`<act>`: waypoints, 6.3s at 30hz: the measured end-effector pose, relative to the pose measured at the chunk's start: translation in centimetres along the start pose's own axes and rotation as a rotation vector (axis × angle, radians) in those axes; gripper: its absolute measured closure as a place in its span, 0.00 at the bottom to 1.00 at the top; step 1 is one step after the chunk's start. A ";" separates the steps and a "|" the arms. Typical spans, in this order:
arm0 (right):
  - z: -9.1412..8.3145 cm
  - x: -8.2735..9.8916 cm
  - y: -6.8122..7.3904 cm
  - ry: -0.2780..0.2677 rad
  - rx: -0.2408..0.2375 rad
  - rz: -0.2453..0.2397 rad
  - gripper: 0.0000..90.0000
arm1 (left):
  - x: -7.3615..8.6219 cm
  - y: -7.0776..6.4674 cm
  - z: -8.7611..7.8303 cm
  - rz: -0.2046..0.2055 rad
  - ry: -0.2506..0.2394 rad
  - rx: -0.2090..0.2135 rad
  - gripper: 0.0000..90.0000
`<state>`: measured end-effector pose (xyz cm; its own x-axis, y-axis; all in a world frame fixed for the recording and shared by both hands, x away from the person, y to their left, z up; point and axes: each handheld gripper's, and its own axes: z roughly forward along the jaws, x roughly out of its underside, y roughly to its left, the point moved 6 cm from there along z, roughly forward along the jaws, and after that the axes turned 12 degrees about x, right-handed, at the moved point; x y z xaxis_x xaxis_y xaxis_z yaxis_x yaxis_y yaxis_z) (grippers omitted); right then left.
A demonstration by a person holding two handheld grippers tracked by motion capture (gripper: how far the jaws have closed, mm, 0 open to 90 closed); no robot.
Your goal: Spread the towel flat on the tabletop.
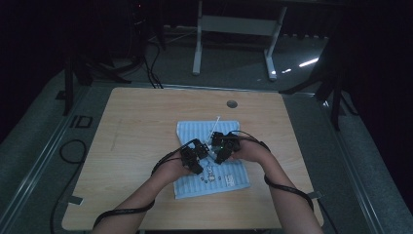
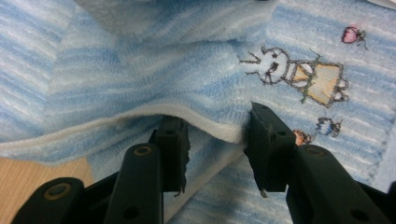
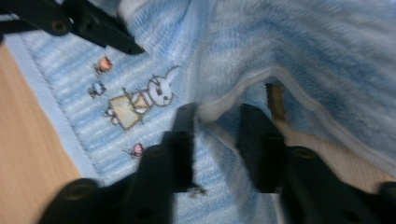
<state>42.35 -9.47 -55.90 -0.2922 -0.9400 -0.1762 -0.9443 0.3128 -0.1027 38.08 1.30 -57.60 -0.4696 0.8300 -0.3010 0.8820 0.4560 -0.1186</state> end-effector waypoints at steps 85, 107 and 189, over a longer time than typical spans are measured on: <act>0.6 7.6 -2.8 -0.092 0.155 0.238 0.71 | 2.7 4.2 -0.8 -0.151 -0.098 0.042 0.60; 0.9 8.1 -6.2 -0.039 0.194 0.298 0.62 | -1.2 7.3 0.0 -0.146 -0.088 0.024 0.58; -14.3 12.7 13.2 -0.395 0.007 0.031 0.78 | 9.5 -10.1 -13.7 0.107 -0.150 0.280 0.80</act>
<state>23.98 -19.18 -45.48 -0.2385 -0.8058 -0.5421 -0.9344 0.3425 -0.0981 24.18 9.00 -46.29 -0.3811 0.8026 -0.4589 0.9122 0.2455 -0.3281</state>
